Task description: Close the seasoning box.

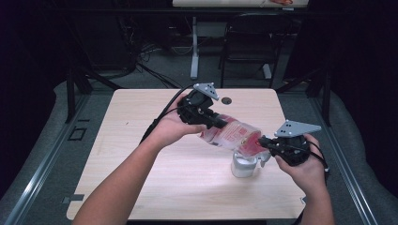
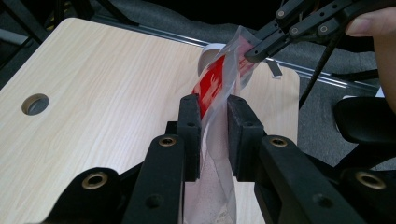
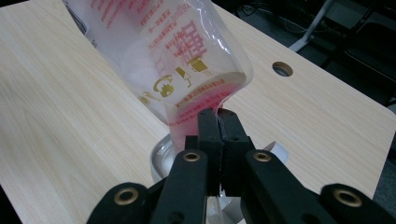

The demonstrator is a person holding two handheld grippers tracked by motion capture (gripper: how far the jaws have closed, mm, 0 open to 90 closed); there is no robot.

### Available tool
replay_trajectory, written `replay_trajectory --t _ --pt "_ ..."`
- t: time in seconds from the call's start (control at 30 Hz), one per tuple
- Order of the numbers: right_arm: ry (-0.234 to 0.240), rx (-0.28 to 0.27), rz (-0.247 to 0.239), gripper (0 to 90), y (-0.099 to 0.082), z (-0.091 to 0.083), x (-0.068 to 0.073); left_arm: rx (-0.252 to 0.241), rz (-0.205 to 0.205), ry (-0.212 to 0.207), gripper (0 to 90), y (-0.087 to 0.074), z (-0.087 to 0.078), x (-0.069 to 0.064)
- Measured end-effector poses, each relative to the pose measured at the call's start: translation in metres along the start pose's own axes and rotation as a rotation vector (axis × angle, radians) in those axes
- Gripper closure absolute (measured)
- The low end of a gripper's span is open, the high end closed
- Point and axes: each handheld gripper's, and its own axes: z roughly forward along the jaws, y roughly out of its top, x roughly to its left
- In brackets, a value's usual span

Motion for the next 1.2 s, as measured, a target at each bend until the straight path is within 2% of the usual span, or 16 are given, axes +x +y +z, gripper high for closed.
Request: replay_trajectory --t 0.53,0.83,1.2 --pt "-0.004 0.0 0.005 89.3 0.0 -0.001 -0.001 0.005 -0.003 -0.003 76.8 -0.003 0.003 0.0" --pt "-0.011 -0.011 0.002 89.2 0.0 -0.002 0.0 0.005 -0.022 -0.003 76.6 -0.011 0.003 0.002" --pt "0.0 -0.039 0.006 89.4 0.001 0.0 0.001 0.002 -0.044 -0.01 77.1 -0.031 0.005 0.008"
